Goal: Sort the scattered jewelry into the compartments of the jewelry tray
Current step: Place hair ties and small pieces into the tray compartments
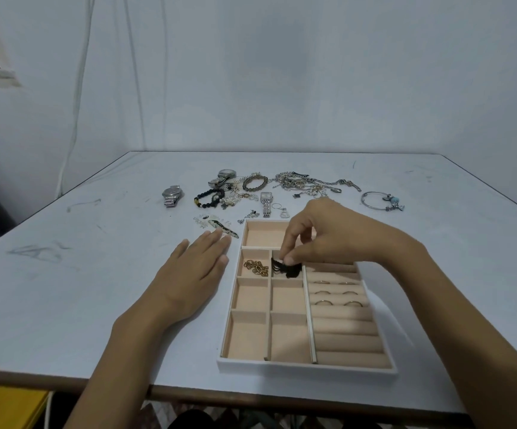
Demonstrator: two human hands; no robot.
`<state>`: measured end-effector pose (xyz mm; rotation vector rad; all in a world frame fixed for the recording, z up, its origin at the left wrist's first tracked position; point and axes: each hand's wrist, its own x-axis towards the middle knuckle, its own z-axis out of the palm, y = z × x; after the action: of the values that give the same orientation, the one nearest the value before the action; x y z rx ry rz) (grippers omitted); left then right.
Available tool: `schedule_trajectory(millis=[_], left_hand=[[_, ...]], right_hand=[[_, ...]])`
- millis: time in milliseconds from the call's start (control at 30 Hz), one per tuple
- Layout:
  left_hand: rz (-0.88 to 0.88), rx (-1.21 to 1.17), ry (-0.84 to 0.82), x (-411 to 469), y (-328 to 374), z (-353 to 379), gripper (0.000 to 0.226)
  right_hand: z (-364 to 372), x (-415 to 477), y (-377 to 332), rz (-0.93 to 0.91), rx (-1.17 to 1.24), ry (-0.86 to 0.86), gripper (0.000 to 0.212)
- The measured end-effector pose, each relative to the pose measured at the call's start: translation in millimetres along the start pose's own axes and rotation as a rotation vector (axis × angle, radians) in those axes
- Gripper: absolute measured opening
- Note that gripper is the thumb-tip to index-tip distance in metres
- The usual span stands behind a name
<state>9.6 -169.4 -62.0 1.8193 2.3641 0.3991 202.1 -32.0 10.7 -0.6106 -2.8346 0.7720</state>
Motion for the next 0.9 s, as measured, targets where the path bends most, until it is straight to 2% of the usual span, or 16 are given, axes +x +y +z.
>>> schedule_trajectory(millis=[133, 300, 367, 533, 733, 900], left_hand=[[-0.006, -0.007, -0.004, -0.4, 0.5, -0.8, 0.049], [-0.005, -0.009, -0.003, -0.8, 1.9, -1.4, 0.049], [-0.005, -0.003, -0.004, -1.1, 1.7, -1.5, 0.049], [-0.005, -0.010, 0.000, -1.3, 1.8, -1.0, 0.049], [-0.001, -0.015, 0.007, -0.8, 0.9, -0.7, 0.049], [0.004, -0.015, 0.008, -1.1, 0.3, -0.7, 0.049]], right_hand=[[9.7, 6.5, -2.3, -0.003, -0.125, 0.058, 0.006], [-3.3, -2.6, 0.1, -0.012, 0.035, -0.031, 0.021], [-4.0, -2.5, 2.1, -0.030, 0.027, -0.057, 0.026], [4.7, 1.8, -1.8, -0.005, -0.063, -0.014, 0.012], [14.5, 6.3, -10.0, -0.006, -0.241, 0.030, 0.009], [4.4, 2.6, -5.7, 0.001, -0.146, -0.001, 0.011]])
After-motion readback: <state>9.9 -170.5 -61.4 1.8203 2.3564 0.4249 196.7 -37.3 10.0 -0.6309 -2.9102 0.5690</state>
